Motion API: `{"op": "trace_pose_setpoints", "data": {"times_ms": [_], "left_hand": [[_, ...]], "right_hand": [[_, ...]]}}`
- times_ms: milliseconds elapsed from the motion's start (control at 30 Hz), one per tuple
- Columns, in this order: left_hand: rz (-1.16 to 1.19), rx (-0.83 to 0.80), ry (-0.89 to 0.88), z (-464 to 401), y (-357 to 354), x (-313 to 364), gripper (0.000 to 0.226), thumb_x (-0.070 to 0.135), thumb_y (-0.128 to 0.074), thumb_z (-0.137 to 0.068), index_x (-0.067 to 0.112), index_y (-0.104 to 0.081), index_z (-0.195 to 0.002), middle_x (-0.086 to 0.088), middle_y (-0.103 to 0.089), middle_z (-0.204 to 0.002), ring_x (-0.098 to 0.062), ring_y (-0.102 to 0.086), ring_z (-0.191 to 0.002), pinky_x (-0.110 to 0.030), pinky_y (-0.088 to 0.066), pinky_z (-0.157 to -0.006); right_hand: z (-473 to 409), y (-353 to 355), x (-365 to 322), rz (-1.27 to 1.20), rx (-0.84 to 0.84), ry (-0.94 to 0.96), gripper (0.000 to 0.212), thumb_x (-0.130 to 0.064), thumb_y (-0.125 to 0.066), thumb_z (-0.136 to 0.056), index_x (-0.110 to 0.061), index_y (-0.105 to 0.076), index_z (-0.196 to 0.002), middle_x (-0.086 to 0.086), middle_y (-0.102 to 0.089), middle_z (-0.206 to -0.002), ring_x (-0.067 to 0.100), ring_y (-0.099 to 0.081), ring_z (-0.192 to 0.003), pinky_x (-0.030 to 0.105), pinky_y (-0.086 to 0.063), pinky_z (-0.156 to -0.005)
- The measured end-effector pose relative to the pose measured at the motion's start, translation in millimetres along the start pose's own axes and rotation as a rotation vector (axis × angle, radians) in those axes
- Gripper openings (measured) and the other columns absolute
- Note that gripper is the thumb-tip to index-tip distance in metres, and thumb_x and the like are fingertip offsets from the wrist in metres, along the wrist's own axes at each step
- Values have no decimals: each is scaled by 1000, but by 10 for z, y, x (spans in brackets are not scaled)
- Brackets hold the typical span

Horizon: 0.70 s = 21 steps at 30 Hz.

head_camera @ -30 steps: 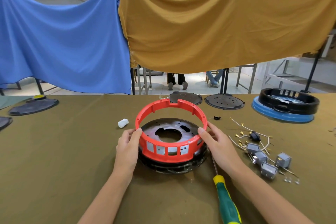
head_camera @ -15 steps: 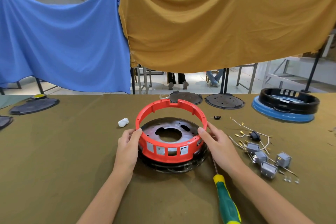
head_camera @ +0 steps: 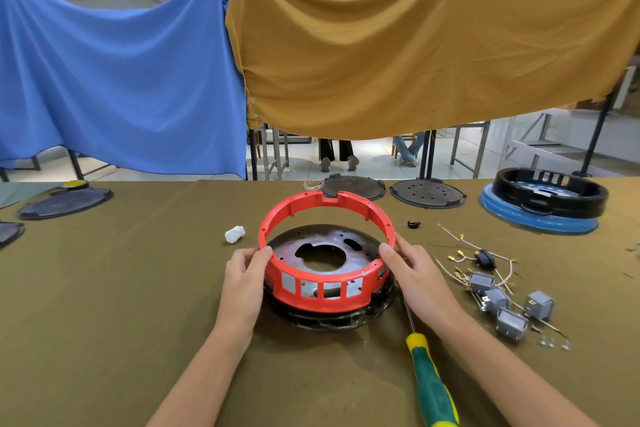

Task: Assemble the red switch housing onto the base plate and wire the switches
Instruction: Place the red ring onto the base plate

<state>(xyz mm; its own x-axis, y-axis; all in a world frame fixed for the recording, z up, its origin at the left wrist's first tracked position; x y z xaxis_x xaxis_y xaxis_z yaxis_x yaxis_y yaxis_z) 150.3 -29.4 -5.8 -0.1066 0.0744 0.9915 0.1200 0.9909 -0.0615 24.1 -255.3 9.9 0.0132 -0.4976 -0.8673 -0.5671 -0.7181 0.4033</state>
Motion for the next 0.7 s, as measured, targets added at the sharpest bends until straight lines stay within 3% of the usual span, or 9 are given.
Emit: {"op": "trace_pose_setpoints", "data": {"times_ms": [67, 133, 200, 300, 433, 600, 700], "left_hand": [[6, 7, -2, 6, 8, 4, 23, 37, -59, -95, 16, -57, -86, 4, -60, -82, -8, -55, -74, -26, -40, -69], [18, 15, -10, 10, 17, 11, 22, 36, -59, -96, 17, -57, -86, 5, -62, -82, -10, -57, -76, -27, -42, -70], [23, 15, -26, 16, 16, 22, 19, 34, -60, -95, 16, -57, -89, 5, -63, -83, -11, -58, -77, -26, -43, -71], [32, 5, -46, 17, 13, 26, 12, 26, -61, -95, 18, -60, -104, 4, -67, -101, -13, -63, -95, -24, -45, -79], [69, -26, -46, 12, 9, 42, 25, 22, -58, -97, 22, -62, -121, 4, -68, -115, -12, -62, -110, -25, -47, -88], [137, -49, -63, 22, 5, 78, 25, 17, -57, -97, 23, -67, -118, -1, -70, -116, -16, -64, -110, -26, -48, -88], [164, -66, -66, 24, 8, 86, 27, 16, -57, -97, 24, -66, -121, -2, -68, -119, -15, -64, -111, -26, -47, -89]], "right_hand": [[-12, 15, 15, -24, 15, 4, 10, -51, -45, -99, -58, -51, -103, -2, -55, -105, -6, -52, -96, 9, -36, -73], [-24, 27, 24, -53, 48, 17, 21, -48, -47, -99, -51, -48, -120, -12, -57, -112, -6, -53, -104, 11, -37, -77], [-22, 43, 19, -85, 80, 22, 33, -46, -50, -98, -41, -44, -130, -20, -57, -114, -12, -54, -104, 8, -42, -73], [-13, 37, 16, -123, 76, 24, 35, -43, -54, -97, -34, -45, -129, -20, -59, -112, -22, -53, -95, 0, -42, -68], [-14, 29, 28, -127, 59, 38, 33, -44, -55, -97, -39, -44, -128, -23, -58, -113, -24, -52, -97, 0, -42, -69], [-9, 28, 14, -132, 50, 60, 43, -48, -54, -96, -45, -42, -137, -26, -56, -119, -10, -54, -108, 5, -47, -71], [2, 30, 2, -150, 54, 66, 43, -48, -55, -96, -50, -41, -136, -26, -57, -116, -10, -55, -106, 4, -47, -71]]}}
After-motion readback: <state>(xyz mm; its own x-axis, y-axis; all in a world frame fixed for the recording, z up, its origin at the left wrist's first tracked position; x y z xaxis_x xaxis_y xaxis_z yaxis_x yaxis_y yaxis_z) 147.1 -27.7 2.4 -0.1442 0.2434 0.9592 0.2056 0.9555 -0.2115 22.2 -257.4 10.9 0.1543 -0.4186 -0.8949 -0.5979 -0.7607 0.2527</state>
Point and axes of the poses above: each hand's wrist, its own z-axis away from the middle knuckle, its own y-axis out of the back of the hand, x = y × z, the point moved 3 cm from there along -z, towards the middle knuckle
